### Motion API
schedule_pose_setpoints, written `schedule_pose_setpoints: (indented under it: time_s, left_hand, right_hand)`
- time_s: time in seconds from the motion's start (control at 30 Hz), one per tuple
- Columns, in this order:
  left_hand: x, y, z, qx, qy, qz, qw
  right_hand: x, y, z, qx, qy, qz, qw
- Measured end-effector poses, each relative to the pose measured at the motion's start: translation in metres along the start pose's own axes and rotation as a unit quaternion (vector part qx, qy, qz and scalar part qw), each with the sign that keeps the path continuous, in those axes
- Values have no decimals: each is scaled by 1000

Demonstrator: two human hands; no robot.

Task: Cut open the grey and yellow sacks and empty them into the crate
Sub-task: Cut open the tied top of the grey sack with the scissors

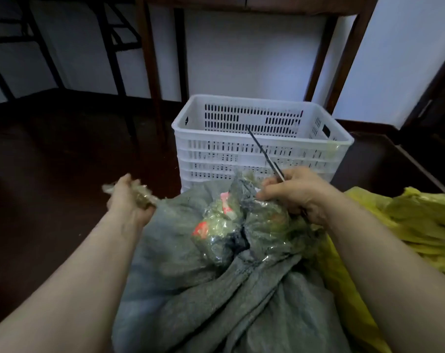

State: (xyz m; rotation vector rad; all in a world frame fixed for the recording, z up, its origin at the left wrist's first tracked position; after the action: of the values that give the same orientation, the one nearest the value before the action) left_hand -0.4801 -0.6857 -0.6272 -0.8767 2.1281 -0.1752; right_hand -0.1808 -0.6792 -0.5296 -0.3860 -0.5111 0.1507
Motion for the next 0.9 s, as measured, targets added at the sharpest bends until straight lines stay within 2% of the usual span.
schedule_pose_setpoints:
  time_s: [0.07,0.1,0.17,0.27,0.33,0.4,0.47,0.53,0.57,0.6,0.63,0.7,0.73,0.83,0.9]
  left_hand:
    - [-29,-24,0,-12,122,95,988]
    - [-49,-39,4,-20,185,160,970]
    - [-72,-59,12,-5,236,280,931]
    - [-77,-71,28,20,329,384,862]
    - [-80,-81,41,17,421,451,786]
    - [-79,-89,51,-11,561,495,663]
    - [-76,-89,54,-57,681,496,536]
    - [-70,-78,51,-102,758,446,464]
    - [-68,-74,49,-119,773,427,453]
    - [-68,-71,45,-140,764,414,476]
    - [-68,-69,39,-151,731,400,532]
    - [-69,-69,27,-128,625,381,669]
    - [-72,-71,26,-104,579,387,710]
    - [-82,-81,38,-2,442,424,790]
    - [-89,-89,41,102,288,430,850]
  right_hand:
    - [5,4,1,3,2,-32,999]
    - [11,4,0,2,9,-45,999]
    - [22,2,-1,1,34,-70,997]
    - [37,3,-4,4,85,-115,990]
    - [48,5,-7,7,94,-165,982]
    - [57,5,-12,9,107,-218,970]
    - [67,6,-20,1,133,-257,957]
    - [76,6,-26,0,144,-284,948]
    - [82,6,-28,3,132,-298,945]
    - [86,6,-27,8,107,-308,945]
    - [87,5,-24,19,75,-311,947]
    - [82,4,-14,42,14,-296,954]
    - [77,3,-8,51,-10,-286,957]
    - [64,-1,9,69,-90,-296,948]
    - [55,-9,23,87,-155,-321,930]
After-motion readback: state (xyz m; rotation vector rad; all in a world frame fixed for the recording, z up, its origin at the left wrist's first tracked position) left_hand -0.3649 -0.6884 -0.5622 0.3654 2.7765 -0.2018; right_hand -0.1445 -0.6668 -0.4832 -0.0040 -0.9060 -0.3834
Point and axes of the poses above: each hand's wrist, its own y-axis towards the middle knuckle, its own x-axis out of the back of the hand, z = x × y, the point moved 9 cm from there along y, towards the middle knuckle, and after that the axes turned 10 degrees about -x, right-handed, at the moved point
